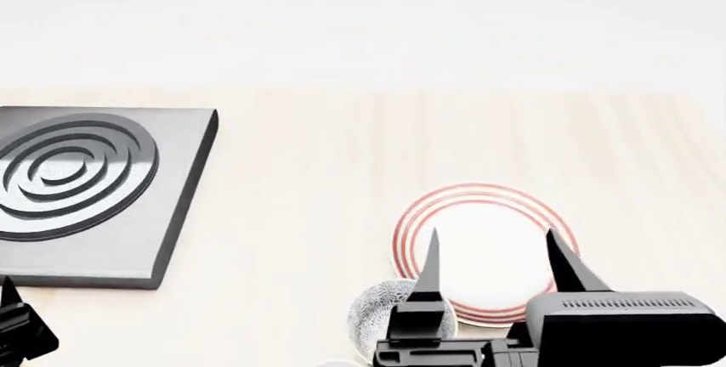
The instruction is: Pick the akita bowl between the plate and the ramekin and place it on the plate.
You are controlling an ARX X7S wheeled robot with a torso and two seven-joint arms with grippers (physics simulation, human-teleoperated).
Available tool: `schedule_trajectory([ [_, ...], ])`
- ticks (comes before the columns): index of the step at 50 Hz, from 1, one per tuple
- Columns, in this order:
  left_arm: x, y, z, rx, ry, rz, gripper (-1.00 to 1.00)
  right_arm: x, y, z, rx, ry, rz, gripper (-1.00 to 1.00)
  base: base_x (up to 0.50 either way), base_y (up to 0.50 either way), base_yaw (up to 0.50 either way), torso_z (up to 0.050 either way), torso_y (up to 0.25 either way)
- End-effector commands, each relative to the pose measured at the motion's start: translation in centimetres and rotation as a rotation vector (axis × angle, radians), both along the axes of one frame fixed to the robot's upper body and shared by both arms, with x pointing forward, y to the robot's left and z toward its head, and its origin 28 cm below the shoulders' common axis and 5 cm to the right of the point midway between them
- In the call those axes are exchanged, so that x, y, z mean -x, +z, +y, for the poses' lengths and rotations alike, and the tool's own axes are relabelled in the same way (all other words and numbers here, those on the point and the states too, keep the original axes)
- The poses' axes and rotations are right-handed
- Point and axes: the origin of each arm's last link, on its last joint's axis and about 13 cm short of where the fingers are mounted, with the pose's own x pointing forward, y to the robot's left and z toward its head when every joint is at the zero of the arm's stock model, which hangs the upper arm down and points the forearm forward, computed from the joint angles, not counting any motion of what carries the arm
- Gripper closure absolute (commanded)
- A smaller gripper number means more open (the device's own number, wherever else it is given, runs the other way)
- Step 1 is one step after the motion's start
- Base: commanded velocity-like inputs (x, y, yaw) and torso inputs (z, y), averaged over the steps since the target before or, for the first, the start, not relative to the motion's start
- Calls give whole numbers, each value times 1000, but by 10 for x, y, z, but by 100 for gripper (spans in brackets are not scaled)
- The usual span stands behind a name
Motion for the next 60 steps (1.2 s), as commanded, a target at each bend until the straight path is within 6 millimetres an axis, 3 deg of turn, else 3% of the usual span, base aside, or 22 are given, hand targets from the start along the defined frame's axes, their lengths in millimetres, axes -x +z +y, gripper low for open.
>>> schedule_trajectory([
  [1, -1, -1, 0, 4, 2, 2, -100, -5, -2, 2, -33, -4, 72, -100, 0, 0, 0, 0, 0],
  [13, -1, 1, 0, 16, 7, 7, -100, -16, -4, 2, 9, -26, 192, -100, 0, 0, 0, 0, 0],
  [25, -1, -1, 0, 16, 6, 7, -100, -29, -7, 7, 17, 82, 265, -100, 0, 0, 0, 0, 0],
  [60, -1, -1, 0, 16, 7, 7, -100, -47, -13, 4, 94, 43, 484, -100, 0, 0, 0, 0, 0],
])
